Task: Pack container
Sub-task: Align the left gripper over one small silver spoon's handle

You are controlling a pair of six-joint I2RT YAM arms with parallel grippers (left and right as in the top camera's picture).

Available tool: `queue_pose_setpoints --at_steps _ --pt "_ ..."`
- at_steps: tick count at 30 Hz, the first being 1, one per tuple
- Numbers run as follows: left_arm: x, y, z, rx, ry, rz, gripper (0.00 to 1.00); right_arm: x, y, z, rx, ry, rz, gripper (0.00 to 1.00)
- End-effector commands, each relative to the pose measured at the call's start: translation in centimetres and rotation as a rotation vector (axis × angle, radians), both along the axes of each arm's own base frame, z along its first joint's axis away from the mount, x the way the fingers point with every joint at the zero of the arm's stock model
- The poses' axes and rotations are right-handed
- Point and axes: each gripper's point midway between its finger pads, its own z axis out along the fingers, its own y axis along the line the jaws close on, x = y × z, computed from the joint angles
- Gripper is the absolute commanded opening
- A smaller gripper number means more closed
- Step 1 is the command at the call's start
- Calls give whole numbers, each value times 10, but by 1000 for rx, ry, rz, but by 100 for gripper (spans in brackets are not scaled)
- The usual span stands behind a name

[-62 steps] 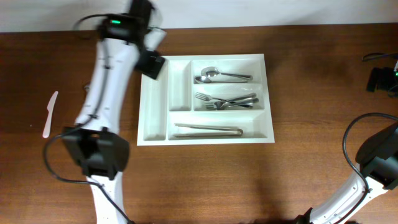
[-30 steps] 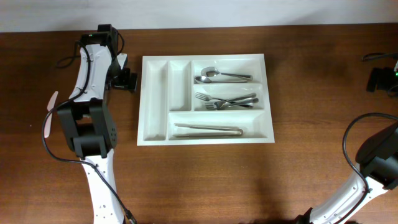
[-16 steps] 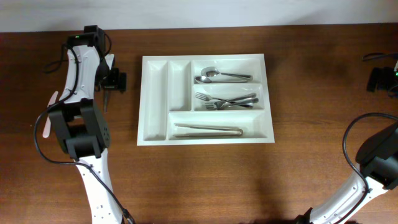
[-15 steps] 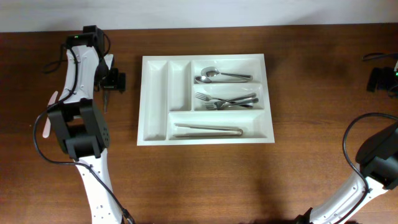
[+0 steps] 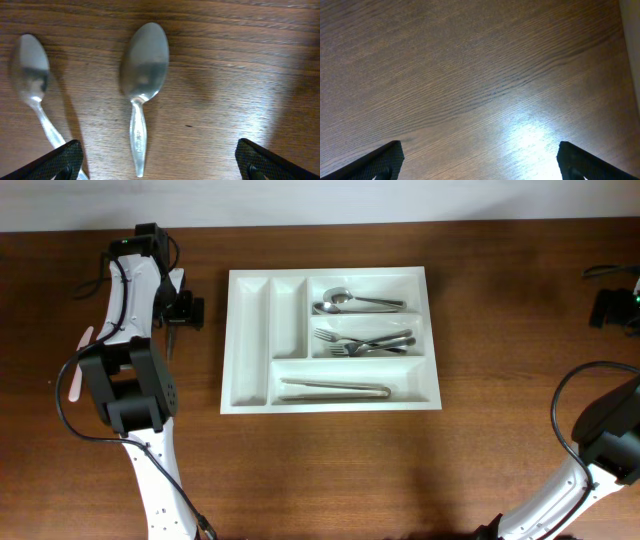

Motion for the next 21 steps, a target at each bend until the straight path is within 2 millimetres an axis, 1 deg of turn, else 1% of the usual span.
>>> queue_pose_setpoints --at_steps 1,4,10,21 --pt "0 -7 -14 -45 16 10 99 2 3 7 -3 -19 9 99" --pt "-1 -7 -19 -47 25 10 99 2 3 7 -3 -19 9 99" --pt "-7 -8 -37 -56 71 12 99 2 3 7 -3 -19 9 99" --pt "-6 -8 -39 -55 71 12 99 2 3 7 -3 -19 9 99"
